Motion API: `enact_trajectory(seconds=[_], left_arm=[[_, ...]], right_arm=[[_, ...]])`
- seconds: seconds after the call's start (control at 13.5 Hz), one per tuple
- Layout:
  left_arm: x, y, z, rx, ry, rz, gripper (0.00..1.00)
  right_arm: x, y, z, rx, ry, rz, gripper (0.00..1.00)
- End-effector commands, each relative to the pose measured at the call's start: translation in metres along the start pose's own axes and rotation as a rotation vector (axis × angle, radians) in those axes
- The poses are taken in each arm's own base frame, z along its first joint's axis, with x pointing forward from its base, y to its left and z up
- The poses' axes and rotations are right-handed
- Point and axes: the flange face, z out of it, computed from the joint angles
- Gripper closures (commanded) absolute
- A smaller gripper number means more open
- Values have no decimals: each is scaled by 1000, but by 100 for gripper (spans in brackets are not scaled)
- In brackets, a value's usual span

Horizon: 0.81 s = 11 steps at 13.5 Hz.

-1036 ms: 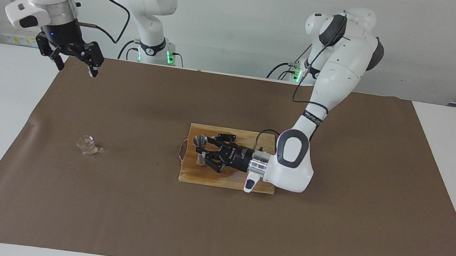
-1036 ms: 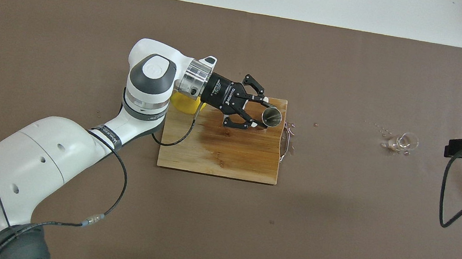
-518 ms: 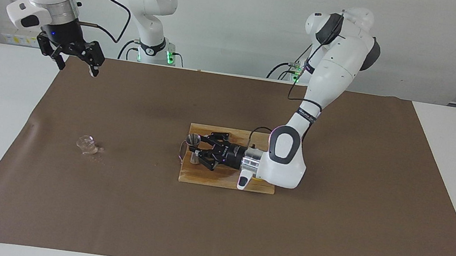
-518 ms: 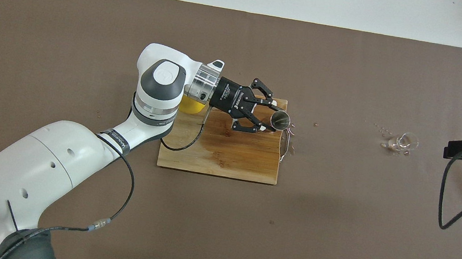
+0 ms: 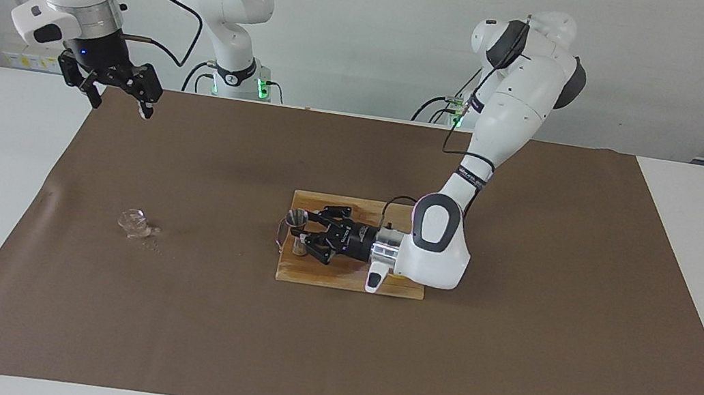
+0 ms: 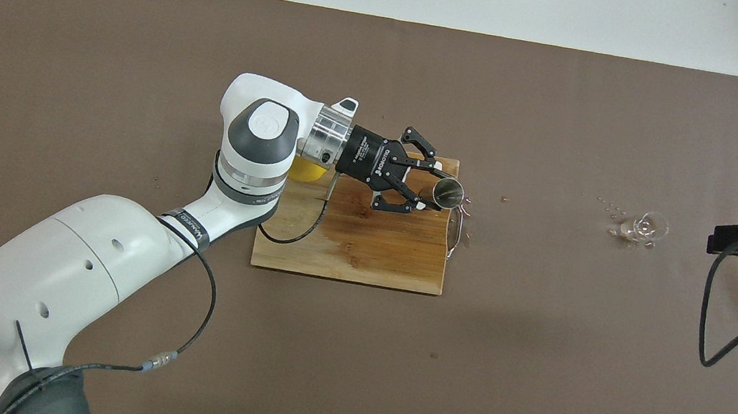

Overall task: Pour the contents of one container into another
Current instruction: 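Lower the metal cup onto the board's far side and open the left gripper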

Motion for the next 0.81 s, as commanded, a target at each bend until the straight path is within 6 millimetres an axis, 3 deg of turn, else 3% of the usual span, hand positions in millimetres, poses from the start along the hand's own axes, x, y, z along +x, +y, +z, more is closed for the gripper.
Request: enact_trajectory(seconds=[0.0,0.15,0.3,0.44,0.74], left_arm=[[6,-6,4,-18,29,8,60],[6,-7,5,-16,32,11,54],[8,-7,3,-18,41,8,32],[9,-8,5,-19,47,5,18],[9,-8,4,-20,48,-9,2]], right_arm=[[-7,-1,-1,11,18,6,0],[-6,-1,-1,11,19,6,0],[-4,-1,-3,12,37,6,0],[-4,-2,-3,12,41,6,0],[-4,-2,-2,12,41,-2,0]])
